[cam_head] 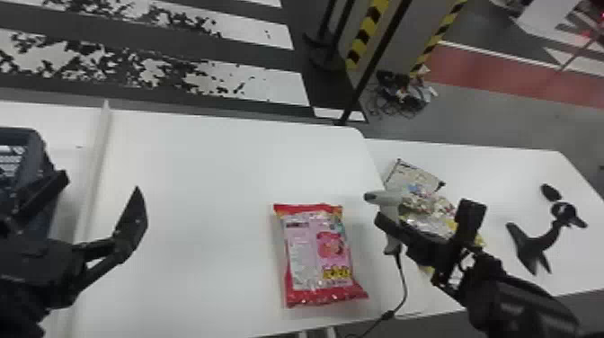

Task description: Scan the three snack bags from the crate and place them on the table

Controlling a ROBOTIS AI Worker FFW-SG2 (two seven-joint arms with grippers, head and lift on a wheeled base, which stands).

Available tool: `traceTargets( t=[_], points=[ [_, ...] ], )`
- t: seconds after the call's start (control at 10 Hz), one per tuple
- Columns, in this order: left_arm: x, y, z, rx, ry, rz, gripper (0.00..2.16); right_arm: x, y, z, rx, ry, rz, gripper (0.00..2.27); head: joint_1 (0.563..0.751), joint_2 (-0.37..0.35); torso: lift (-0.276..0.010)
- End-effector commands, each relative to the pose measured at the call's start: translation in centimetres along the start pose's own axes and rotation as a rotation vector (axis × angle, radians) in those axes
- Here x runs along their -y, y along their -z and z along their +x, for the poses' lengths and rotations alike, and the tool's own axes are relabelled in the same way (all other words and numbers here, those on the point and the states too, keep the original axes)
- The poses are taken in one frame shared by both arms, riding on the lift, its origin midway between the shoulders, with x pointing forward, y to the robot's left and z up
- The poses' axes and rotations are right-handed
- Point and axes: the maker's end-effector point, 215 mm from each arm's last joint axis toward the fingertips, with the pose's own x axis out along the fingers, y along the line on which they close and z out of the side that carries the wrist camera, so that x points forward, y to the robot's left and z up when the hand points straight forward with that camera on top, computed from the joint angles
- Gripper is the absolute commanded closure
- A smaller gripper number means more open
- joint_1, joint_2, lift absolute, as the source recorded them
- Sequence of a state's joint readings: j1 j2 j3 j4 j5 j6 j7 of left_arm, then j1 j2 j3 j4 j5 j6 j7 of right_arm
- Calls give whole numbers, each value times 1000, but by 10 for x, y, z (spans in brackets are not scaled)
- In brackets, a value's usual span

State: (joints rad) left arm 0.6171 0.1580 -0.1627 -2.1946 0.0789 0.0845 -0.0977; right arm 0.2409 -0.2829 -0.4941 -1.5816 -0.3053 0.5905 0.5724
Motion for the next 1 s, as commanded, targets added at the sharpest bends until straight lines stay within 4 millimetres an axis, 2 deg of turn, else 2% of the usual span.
traceTargets(
  t=[0.0, 0.3, 0.5, 0.9],
  points=[
    [3, -1, 2, 3, 7, -3, 33, -19, 0, -18, 0, -10, 12, 2250, 695, -350, -62],
    [6, -5, 3, 11, 15, -2, 33, -48, 10, -50, -37, -27, 15, 2250, 695, -350, -62],
    [7, -5, 4, 11, 16, 0, 33, -67, 19, -63, -55, -54, 16, 2250, 695, -350, -62],
    [2, -5, 4, 10, -7, 0, 33, -95, 44, -62, -77, -107, 35, 2250, 695, -350, -62]
  ],
)
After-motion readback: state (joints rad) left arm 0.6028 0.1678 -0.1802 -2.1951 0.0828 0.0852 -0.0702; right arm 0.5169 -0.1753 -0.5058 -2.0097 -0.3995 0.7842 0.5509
